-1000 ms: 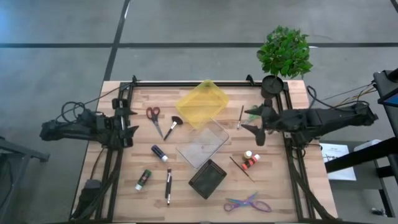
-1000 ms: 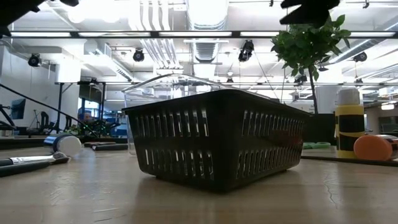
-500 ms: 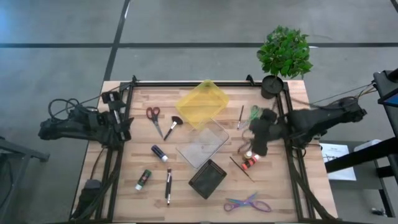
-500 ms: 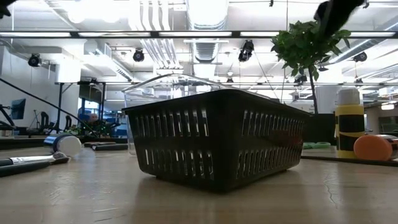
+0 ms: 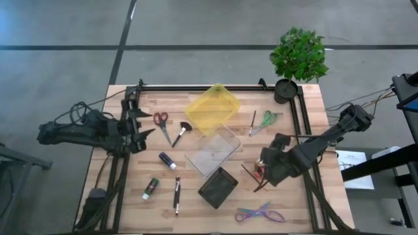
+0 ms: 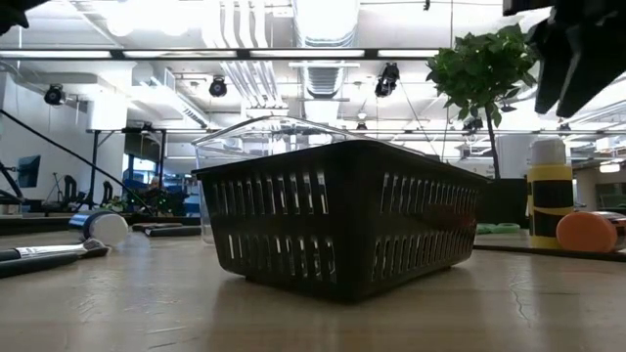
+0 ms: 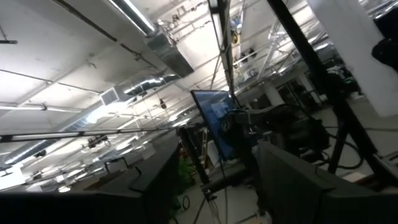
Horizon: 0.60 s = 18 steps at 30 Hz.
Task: Pick & Place Paint Supplies
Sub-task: Put the yellow paint bottle into the black bin
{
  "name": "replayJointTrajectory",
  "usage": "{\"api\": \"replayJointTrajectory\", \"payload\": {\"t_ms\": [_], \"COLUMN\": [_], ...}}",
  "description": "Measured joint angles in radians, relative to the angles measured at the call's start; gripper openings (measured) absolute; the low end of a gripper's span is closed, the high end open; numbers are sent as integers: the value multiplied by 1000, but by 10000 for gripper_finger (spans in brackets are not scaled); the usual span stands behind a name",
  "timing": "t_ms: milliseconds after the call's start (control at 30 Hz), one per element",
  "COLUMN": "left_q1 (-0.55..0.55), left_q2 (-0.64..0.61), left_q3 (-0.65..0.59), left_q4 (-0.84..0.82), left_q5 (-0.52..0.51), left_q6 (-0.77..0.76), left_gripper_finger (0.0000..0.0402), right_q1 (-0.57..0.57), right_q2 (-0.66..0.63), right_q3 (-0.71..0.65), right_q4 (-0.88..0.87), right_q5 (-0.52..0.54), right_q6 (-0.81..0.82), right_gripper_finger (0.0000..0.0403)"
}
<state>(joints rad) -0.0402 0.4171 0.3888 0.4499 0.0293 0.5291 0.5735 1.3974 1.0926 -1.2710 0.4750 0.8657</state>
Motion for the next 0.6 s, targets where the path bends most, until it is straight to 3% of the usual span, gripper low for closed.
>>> {"api": "replayJointTrajectory", "payload": {"t_ms": [333,600], "left_q1": [0,-1], "left_q2": [0,0], "left_q3": [-1,-1], "left_q4": [-40,-51], "left_q5": [221,226], "left_q6": [-144,-164], "left_gripper_finger": [221,221], "right_q1": [-9,-118], "right_q2": [-58,-76], "right_q3": [31,11], "right_q4": [166,172], "right_q5": [-16,-238], "right_q6": [-27,-101], "right_gripper_finger": [292,292]}}
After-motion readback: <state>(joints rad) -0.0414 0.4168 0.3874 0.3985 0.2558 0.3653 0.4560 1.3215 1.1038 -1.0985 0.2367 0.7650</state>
